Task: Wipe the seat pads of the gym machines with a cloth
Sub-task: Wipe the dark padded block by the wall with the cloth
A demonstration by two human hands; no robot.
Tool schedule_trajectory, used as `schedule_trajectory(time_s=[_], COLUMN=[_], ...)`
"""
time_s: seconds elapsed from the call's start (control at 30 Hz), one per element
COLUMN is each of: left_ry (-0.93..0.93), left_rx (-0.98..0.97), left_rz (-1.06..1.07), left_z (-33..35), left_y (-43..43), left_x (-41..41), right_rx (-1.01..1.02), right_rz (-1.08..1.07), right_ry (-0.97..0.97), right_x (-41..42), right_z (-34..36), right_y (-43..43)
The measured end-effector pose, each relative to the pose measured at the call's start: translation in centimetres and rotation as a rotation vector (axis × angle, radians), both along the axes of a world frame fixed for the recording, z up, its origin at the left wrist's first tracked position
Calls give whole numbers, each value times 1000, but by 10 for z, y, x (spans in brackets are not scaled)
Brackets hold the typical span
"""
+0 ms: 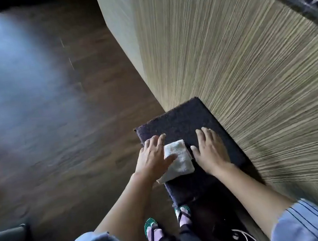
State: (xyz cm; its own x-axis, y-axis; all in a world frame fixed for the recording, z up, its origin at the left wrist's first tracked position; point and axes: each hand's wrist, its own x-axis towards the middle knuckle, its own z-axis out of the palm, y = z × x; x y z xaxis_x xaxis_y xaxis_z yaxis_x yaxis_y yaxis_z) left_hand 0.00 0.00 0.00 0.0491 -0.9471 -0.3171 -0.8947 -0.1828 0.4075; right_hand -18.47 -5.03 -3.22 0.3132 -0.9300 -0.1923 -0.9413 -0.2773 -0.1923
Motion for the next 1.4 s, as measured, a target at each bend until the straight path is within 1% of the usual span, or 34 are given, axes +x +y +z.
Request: schedule_trajectory(time_s=[0.07, 0.13, 0.23, 0.33, 0.47, 0.63, 0.73, 0.9, 0.97, 1.07, 1.23, 1.4], left_ry=[-45, -99, -159, -185, -254, -283, -318, -315, -296, -217, -53, -47], left_rx=[68, 122, 148, 148, 104, -55, -104, -245, -255, -211, -81, -74], left_rz=[-62, -113, -204, -234, -270, -266, -251, -197, -167, -47, 261, 391], left_z=[-22, -44, -70, -86, -101, -110, -111, -113, -114, -109, -83, -48], left_y=[-3, -1, -3, -7, -7, -3, 1, 11, 14, 15, 8, 3], left_x=[-10, -18, -30, -32, -30, -28, -30, -34, -36, -39, -36, -5], right_rx=[-9, 23, -38, -62, -74, -64, -63, -42, -37, -39, -19, 2], right_rz=[-35, -63, -69, -82, -100, -111, -115, -118, -119, -119, -89, -22], right_ry=[-14, 23, 32, 26, -10, -45, -56, -48, -44, -45, -43, -58], right_x=[-10, -20, -33, -38, -40, -42, -43, -44, -44, -43, -35, -3], right_z=[-21, -36, -60, -71, -83, -87, -86, -85, -84, -78, -62, -26], right_y=[0, 5, 9, 11, 16, 21, 26, 30, 30, 28, 19, 6])
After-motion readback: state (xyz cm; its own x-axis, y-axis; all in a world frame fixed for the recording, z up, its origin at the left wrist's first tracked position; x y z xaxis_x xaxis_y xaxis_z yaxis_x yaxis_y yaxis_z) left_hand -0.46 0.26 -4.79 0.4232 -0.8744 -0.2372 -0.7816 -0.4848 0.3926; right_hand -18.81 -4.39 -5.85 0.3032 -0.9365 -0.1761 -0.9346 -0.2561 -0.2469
